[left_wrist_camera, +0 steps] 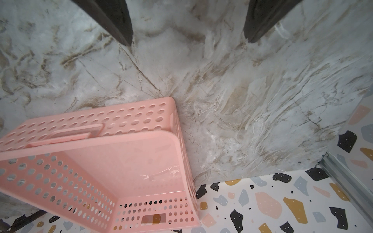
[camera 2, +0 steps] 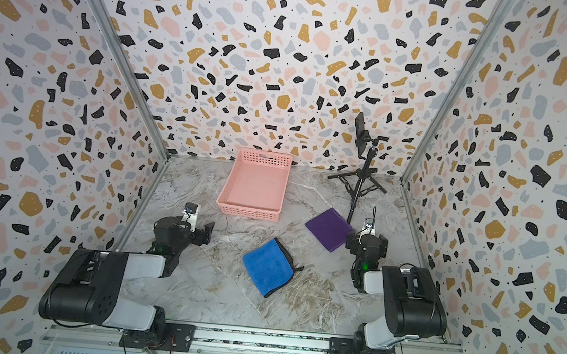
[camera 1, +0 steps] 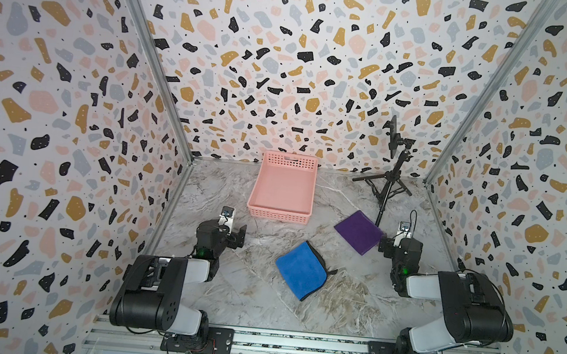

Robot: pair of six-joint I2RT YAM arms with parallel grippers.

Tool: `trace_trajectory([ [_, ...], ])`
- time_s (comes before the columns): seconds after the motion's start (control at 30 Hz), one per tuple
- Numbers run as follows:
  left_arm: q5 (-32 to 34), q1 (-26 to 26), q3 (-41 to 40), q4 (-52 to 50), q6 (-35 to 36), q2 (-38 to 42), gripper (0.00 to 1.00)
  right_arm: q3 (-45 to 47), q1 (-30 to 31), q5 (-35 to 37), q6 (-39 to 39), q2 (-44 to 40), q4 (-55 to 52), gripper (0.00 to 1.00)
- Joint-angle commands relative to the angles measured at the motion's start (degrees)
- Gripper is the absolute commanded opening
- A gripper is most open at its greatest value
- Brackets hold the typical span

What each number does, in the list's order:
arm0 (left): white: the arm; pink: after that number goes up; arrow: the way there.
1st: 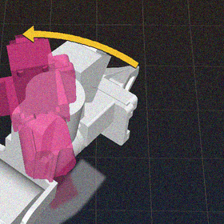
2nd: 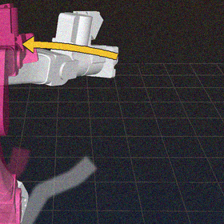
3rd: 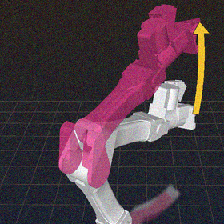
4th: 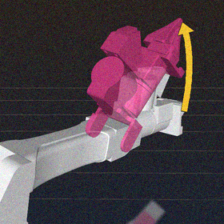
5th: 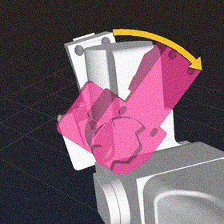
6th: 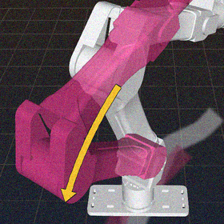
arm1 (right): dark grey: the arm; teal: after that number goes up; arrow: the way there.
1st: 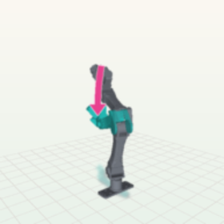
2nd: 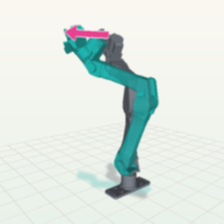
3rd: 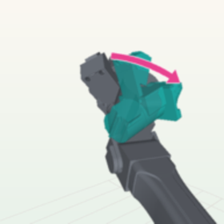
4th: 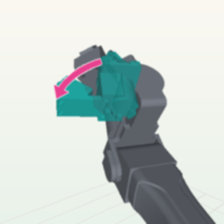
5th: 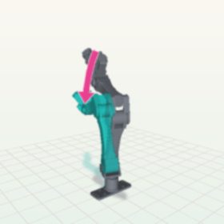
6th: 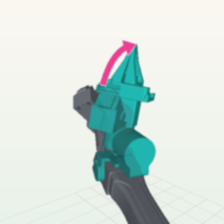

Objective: Fold the square dishcloth
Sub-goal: Reset both arms

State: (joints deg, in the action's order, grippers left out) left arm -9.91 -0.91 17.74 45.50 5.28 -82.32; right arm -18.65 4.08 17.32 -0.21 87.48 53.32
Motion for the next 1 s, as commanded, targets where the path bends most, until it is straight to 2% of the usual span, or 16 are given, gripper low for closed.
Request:
trace_trajectory([
  [0.0,0.41,0.22,0.81,2.87,-0.28,0.42,0.91,-0.2,-0.09,-0.26,-0.37,-0.67,-0.01,1.0],
  [0.97,-0.05,0.17,0.53,3.33,-0.09,0.66,0.92,-0.25,-0.07,-0.39,-0.41,-0.69,-0.06,1.0],
])
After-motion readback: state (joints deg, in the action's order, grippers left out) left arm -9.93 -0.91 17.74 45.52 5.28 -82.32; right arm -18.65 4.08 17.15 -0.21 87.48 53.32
